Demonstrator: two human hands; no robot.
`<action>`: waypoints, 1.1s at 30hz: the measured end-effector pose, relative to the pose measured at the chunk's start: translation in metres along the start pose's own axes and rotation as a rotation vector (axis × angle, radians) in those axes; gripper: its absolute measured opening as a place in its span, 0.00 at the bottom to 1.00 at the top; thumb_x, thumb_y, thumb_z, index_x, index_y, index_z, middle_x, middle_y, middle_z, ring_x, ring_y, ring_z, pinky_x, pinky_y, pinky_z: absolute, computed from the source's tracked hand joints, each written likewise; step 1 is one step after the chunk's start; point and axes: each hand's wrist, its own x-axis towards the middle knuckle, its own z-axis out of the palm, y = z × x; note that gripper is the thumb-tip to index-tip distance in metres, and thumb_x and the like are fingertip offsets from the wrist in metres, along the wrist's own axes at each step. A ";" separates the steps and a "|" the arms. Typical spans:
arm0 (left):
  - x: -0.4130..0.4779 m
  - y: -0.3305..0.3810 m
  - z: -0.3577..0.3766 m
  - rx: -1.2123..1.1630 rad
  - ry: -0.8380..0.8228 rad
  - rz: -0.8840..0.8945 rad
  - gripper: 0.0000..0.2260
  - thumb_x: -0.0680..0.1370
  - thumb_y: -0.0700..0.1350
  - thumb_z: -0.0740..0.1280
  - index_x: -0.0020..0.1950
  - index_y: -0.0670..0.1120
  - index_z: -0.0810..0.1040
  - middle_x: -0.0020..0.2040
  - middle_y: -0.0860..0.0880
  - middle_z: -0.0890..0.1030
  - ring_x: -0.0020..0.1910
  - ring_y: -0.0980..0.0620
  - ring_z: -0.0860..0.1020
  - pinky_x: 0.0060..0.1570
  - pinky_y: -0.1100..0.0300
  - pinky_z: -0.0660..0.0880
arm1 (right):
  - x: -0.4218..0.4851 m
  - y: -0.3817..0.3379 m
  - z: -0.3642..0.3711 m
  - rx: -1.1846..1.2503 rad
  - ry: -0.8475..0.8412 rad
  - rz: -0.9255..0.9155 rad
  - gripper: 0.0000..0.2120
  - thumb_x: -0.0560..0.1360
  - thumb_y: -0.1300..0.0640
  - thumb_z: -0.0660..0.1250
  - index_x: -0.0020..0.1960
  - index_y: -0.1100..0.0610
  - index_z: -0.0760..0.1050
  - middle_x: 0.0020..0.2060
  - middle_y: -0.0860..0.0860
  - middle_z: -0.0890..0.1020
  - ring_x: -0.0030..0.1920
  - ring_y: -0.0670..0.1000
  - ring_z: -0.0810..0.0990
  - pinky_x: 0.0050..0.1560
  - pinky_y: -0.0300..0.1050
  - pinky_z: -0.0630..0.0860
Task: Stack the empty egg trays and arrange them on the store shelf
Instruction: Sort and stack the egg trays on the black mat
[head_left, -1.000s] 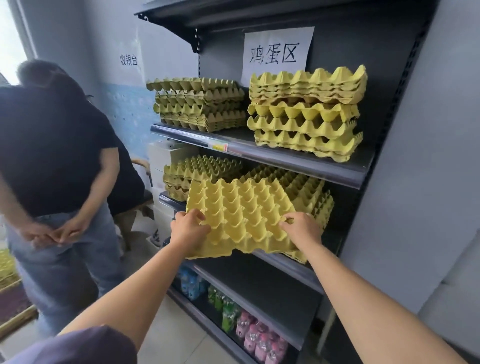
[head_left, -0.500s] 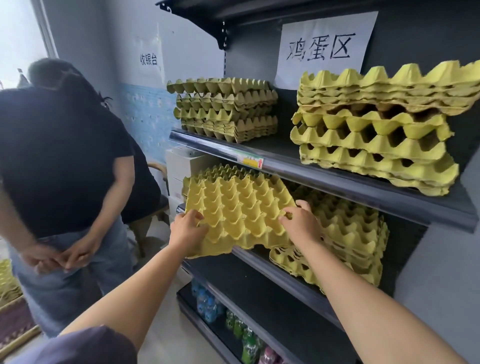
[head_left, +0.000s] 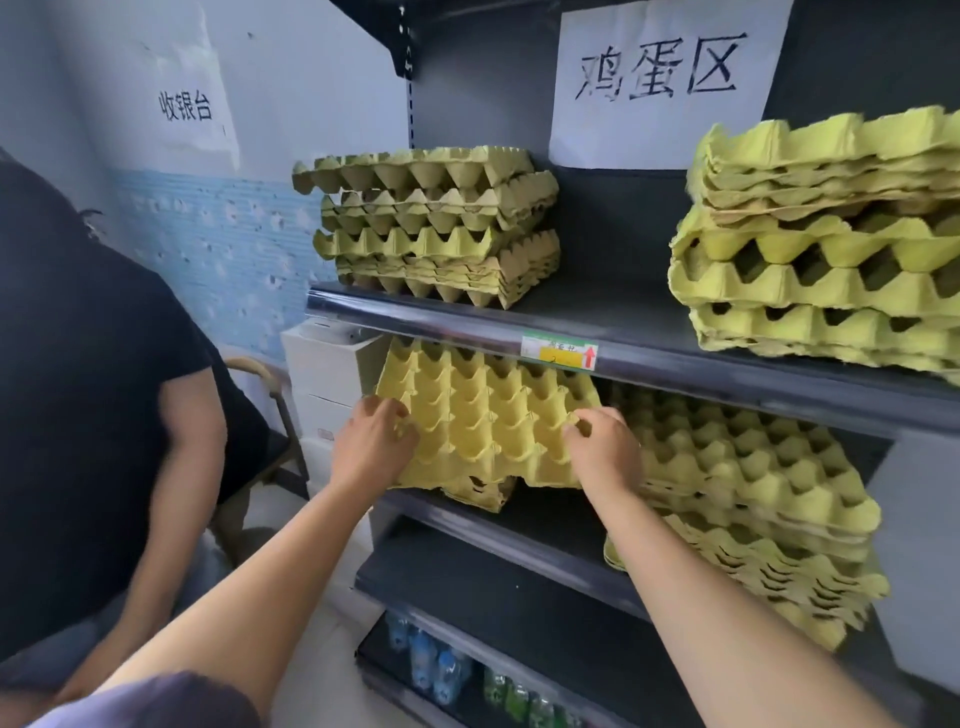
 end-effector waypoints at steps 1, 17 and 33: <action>0.006 -0.003 0.000 0.038 0.011 0.016 0.16 0.78 0.52 0.60 0.64 0.50 0.71 0.68 0.46 0.67 0.61 0.42 0.71 0.58 0.51 0.69 | 0.001 -0.004 0.004 0.004 0.014 0.014 0.13 0.78 0.52 0.63 0.61 0.52 0.77 0.64 0.45 0.74 0.54 0.50 0.78 0.41 0.43 0.76; 0.100 -0.030 0.051 0.401 -0.077 0.351 0.22 0.78 0.56 0.60 0.71 0.57 0.63 0.72 0.52 0.64 0.71 0.48 0.61 0.68 0.50 0.56 | 0.068 -0.051 0.091 -0.128 0.049 0.155 0.14 0.78 0.48 0.63 0.61 0.49 0.77 0.61 0.51 0.76 0.60 0.57 0.74 0.43 0.47 0.73; 0.162 -0.064 0.086 0.315 -0.134 0.493 0.18 0.78 0.53 0.59 0.68 0.54 0.67 0.62 0.51 0.72 0.63 0.48 0.70 0.63 0.50 0.62 | 0.090 -0.065 0.121 -0.403 -0.044 0.065 0.16 0.78 0.45 0.59 0.57 0.53 0.75 0.54 0.55 0.80 0.56 0.59 0.77 0.50 0.49 0.75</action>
